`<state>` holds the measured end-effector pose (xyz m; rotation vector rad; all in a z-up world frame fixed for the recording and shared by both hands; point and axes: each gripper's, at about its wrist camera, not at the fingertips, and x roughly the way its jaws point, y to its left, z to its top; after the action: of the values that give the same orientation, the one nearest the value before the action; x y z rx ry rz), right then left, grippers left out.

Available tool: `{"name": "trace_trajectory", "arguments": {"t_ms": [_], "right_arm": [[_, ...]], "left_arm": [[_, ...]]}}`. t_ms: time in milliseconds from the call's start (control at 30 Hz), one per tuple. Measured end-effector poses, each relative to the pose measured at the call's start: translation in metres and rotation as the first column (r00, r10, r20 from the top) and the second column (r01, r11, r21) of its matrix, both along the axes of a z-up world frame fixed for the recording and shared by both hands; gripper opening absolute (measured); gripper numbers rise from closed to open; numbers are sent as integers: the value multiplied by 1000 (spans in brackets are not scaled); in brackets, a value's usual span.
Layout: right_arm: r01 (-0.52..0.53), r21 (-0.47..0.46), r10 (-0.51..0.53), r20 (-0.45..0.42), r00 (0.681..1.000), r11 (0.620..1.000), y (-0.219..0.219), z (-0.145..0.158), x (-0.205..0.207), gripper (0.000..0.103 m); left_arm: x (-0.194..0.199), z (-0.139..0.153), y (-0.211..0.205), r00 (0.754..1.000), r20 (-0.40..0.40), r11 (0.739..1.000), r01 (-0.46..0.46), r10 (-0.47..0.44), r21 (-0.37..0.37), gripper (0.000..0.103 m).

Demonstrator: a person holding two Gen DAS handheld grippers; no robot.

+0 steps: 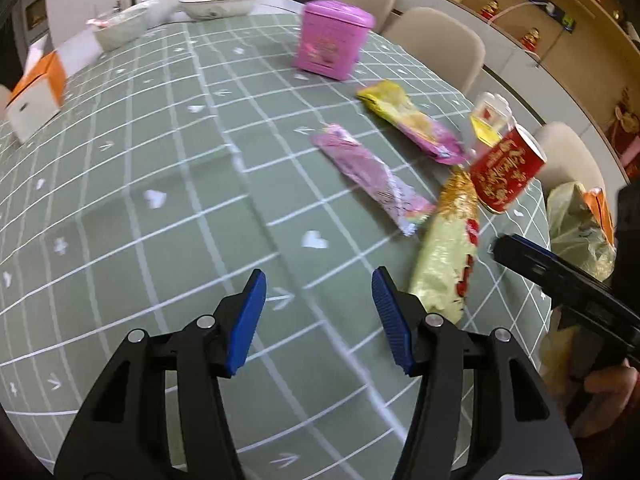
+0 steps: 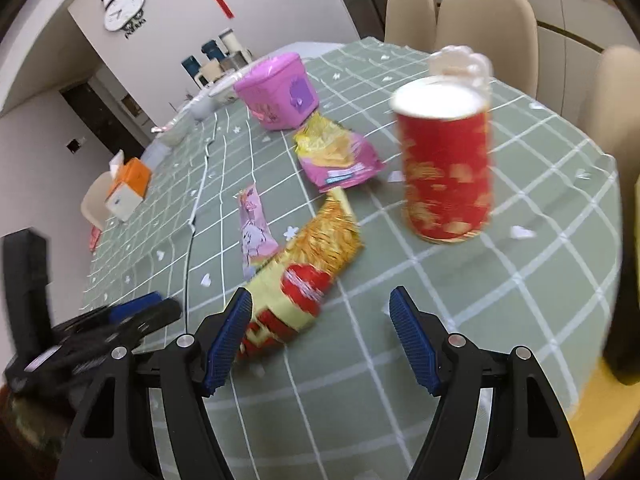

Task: Collect trash
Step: 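Reach the right gripper toward the yellow snack bag while the left grasps the pink wrapper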

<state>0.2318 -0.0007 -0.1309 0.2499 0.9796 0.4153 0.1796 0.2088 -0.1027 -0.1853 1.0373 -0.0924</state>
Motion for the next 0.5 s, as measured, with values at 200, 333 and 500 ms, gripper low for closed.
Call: {"name": "trace_trajectory", "arguments": {"t_ms": [200,333,500], "right_arm": [[-64,-70,64,4,998,996,45,-5,15,68],[-147,-151,151,21,988,978,56,-7,2,68],[-153,-311,187,83,979,938,35,0,-22,68]], "left_arm": [[-9,8,25,999,8,999,-44,44,18,52],[-8,6,29,999,1,999,-49,49,4,52],[-3,1,27,999,-4,997,-40,39,-59,52]]}}
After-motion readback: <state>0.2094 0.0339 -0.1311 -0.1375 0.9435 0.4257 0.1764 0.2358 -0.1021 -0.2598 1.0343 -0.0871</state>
